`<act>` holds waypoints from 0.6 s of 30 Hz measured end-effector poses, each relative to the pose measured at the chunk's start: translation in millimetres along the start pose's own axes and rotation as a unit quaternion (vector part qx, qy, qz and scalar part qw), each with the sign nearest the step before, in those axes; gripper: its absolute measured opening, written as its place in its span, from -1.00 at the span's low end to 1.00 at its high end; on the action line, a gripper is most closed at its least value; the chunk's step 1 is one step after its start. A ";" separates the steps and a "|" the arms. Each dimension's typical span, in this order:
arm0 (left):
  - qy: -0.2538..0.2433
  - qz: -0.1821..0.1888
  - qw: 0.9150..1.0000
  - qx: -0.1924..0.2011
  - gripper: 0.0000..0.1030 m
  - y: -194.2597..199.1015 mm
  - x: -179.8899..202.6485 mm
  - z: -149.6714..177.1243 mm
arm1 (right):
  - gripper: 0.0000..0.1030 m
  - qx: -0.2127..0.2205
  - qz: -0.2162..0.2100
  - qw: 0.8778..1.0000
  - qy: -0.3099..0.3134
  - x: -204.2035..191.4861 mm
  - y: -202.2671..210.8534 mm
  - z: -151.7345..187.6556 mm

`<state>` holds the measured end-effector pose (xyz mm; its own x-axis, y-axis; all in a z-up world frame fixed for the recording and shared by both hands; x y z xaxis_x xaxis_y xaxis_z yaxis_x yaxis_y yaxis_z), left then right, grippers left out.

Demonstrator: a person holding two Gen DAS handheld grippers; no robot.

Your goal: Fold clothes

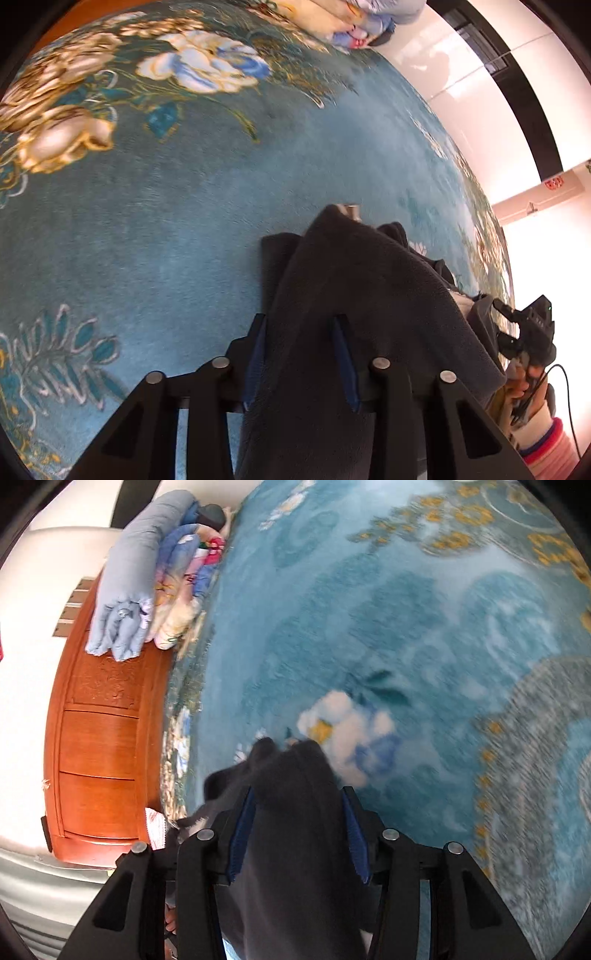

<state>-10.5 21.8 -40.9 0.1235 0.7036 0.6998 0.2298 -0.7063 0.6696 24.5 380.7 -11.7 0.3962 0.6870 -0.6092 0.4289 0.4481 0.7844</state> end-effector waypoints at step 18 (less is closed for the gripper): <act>0.037 0.061 0.989 0.129 -0.82 45.9 -6.0 -48.7 | -0.83 0.075 -0.001 0.997 0.016 -15.4 35.3 -38.0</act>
<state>-47.7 -18.6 -2.3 0.0976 0.5994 0.7945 0.4564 -0.7364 0.4994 2.7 407.7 29.8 0.3705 0.7046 -0.6052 0.5476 0.3606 0.7551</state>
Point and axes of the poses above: each gripper's, at about its wrist camera, not at the fingertips, and y roughly against the way its jaws point, x to its right, z to its underside, the point moved 10 cm from there along -y, roughly the way its jaws point, and after that the axes turned 13 degrees about z, right-handed, at the moved point
